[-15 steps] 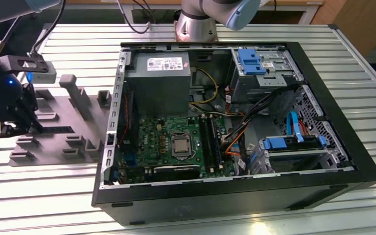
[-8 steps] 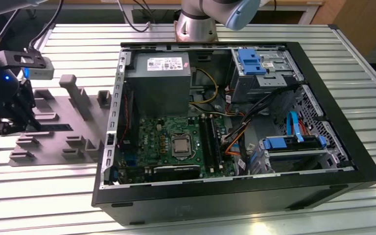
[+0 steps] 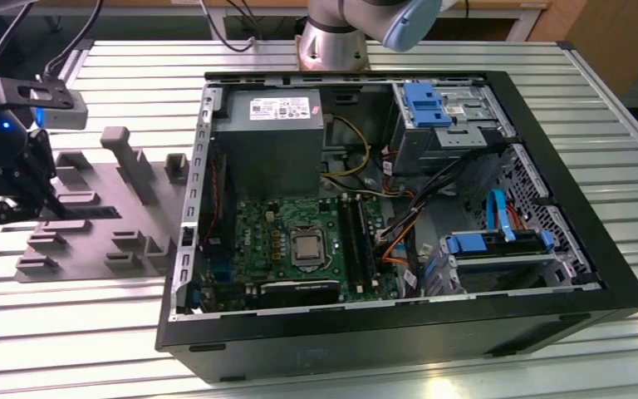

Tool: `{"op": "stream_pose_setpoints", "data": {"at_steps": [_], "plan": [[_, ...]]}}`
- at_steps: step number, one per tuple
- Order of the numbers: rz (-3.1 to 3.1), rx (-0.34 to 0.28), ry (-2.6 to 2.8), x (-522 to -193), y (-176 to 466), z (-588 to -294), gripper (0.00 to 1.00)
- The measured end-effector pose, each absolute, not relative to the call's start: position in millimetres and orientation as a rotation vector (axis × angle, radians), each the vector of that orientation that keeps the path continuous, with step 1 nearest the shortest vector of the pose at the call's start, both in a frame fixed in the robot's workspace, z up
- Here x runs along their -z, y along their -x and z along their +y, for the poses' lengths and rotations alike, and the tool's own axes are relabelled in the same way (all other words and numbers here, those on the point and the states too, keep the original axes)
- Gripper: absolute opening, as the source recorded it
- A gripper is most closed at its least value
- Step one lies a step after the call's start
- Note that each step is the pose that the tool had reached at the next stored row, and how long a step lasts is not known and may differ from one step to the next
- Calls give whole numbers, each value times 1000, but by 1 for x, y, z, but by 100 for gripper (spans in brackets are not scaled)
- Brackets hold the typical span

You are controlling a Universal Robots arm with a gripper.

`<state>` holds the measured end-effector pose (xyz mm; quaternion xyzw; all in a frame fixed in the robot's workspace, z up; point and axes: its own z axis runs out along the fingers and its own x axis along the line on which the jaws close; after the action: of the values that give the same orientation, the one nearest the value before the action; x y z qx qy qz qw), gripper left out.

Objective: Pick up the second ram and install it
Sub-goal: 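Pick up the second ram and move it above second insertion slot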

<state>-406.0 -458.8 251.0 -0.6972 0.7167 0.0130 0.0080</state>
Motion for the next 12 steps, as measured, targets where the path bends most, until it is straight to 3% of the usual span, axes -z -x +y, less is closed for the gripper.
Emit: {"op": "stream_pose_setpoints", "data": {"at_steps": [12], "plan": [[2240, -40, 2179, -264, 406, -459, 14]]}}
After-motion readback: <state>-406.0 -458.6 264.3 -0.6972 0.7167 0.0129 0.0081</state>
